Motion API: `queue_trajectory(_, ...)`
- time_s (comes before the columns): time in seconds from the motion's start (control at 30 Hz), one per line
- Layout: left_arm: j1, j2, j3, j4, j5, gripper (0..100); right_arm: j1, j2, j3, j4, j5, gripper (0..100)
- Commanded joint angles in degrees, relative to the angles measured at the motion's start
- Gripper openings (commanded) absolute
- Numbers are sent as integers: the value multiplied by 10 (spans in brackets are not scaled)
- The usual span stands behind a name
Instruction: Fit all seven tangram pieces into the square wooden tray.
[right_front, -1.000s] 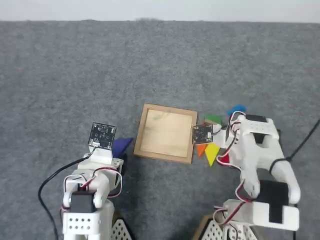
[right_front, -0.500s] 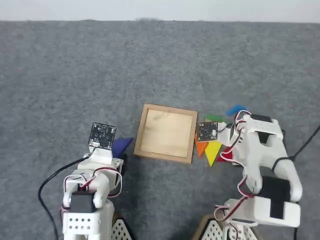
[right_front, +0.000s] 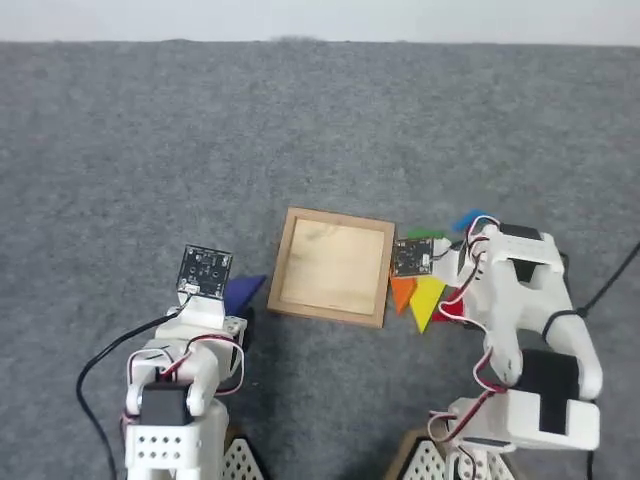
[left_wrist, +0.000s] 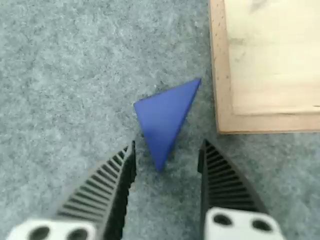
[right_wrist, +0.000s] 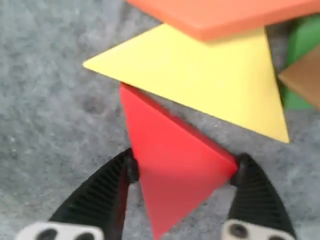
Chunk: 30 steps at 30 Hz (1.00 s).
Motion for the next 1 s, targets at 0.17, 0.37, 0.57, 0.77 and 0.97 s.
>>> queue_trajectory(0.17, 3, -11, -6, 1, 6, 200, -12, 7, -74, 3, -154, 162)
queue_trajectory(0.37, 3, -11, -6, 1, 6, 200, -12, 7, -178, 90, -239, 162)
queue_trajectory(0.57, 3, -11, -6, 1, 6, 200, -41, 8, -315, 180, -381, 162)
queue_trajectory(0.77, 3, -11, -6, 1, 6, 200, -210, 14, -393, 237, -606, 162)
queue_trajectory(0.97, 3, -11, -6, 1, 6, 200, -356, 60, -395, 175, -825, 162)
